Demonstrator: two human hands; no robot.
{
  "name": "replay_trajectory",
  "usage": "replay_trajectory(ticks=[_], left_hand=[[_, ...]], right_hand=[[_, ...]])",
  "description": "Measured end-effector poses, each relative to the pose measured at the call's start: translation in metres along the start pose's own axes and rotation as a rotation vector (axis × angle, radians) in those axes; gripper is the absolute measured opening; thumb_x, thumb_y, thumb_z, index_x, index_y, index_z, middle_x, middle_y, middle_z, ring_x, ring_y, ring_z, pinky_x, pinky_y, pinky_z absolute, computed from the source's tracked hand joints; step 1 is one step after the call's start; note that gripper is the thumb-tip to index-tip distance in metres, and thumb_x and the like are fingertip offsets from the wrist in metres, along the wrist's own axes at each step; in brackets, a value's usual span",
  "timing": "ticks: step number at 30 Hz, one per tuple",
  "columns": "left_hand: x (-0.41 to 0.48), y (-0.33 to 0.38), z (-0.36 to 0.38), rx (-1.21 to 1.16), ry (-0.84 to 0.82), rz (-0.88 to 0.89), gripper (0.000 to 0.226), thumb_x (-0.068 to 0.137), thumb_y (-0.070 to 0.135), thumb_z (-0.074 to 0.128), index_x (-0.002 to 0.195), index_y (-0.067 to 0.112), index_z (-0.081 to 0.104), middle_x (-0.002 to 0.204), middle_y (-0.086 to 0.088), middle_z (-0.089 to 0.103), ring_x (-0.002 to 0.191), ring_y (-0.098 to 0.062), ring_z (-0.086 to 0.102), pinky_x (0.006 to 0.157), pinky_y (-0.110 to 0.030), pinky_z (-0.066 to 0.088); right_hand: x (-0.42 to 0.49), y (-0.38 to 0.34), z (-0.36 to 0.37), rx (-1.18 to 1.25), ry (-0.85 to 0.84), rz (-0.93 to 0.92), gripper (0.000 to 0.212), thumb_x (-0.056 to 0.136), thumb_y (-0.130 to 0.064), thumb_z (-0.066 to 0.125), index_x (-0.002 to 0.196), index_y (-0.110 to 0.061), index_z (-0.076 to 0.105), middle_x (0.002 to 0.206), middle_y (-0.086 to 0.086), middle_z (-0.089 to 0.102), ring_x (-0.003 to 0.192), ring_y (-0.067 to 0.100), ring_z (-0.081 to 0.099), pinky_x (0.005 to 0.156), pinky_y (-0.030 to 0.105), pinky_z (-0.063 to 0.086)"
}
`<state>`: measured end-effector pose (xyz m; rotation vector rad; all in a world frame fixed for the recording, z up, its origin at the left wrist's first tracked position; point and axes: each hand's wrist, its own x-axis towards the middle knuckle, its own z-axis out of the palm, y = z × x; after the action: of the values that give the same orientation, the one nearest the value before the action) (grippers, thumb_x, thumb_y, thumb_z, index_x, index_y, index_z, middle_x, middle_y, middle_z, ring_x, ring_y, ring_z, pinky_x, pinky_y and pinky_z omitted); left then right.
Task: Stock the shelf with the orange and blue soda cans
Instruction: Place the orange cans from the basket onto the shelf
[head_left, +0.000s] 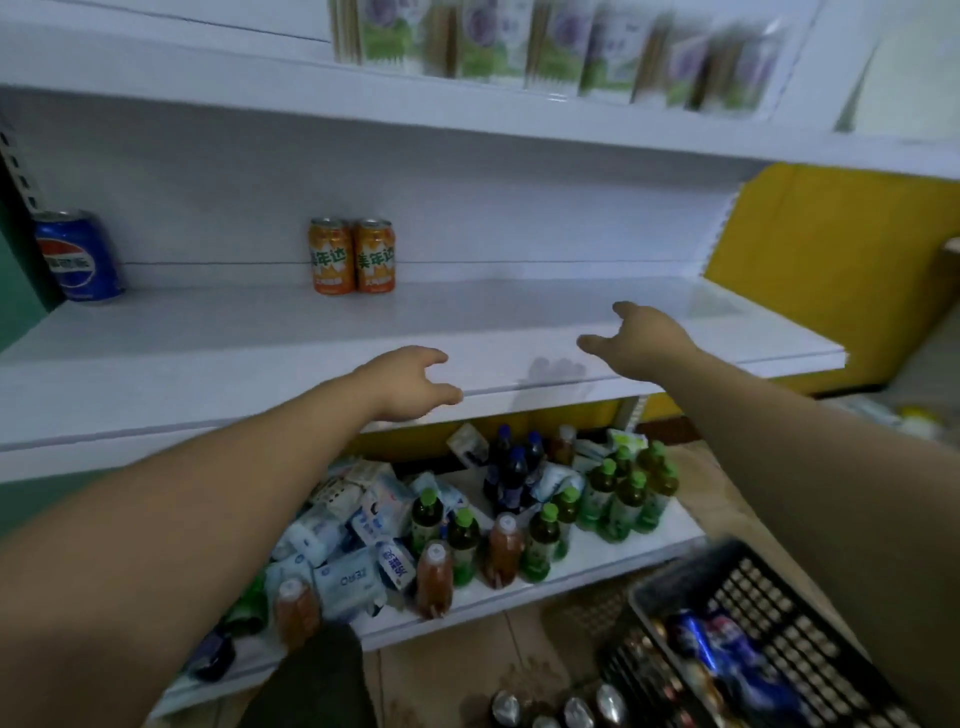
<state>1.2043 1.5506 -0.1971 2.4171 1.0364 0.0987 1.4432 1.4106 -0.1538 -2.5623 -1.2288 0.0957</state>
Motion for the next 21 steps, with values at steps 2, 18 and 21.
replay_trajectory(ticks=[2, 18, 21], left_hand=[[-0.006, 0.052, 0.031, 0.024, -0.047, 0.127, 0.073, 0.087, 0.05, 0.061, 0.148, 0.023, 0.032, 0.157, -0.001, 0.028, 0.141, -0.022, 0.032, 0.114, -0.035, 0.028], [-0.056, 0.258, 0.339, 0.249, -0.649, 0.629, 0.074, 0.085, 0.051, 0.063, 0.147, 0.022, 0.035, 0.153, -0.002, 0.035, 0.136, -0.022, 0.038, 0.11, -0.037, 0.035], [-0.042, 0.262, 0.397, 0.276, -0.748, 0.624, 0.072, 0.08, 0.056, 0.064, 0.142, 0.025, 0.043, 0.149, -0.002, 0.042, 0.13, -0.021, 0.045, 0.107, -0.039, 0.039]], right_hand=[[-0.036, 0.046, -0.016, -0.024, 0.006, 0.076, 0.084, 0.091, -0.059, 0.052, 0.153, -0.014, 0.019, 0.154, 0.012, 0.032, 0.129, 0.034, 0.044, 0.098, 0.042, 0.043], [-0.286, 0.322, 0.052, 0.025, -0.157, 0.799, 0.063, 0.09, -0.052, 0.057, 0.141, -0.017, 0.042, 0.137, 0.007, 0.052, 0.118, 0.026, 0.053, 0.088, 0.033, 0.045], [-0.296, 0.366, 0.091, 0.07, -0.246, 0.86, 0.05, 0.09, -0.048, 0.058, 0.13, -0.018, 0.05, 0.121, 0.006, 0.061, 0.097, 0.021, 0.057, 0.071, 0.028, 0.048]])
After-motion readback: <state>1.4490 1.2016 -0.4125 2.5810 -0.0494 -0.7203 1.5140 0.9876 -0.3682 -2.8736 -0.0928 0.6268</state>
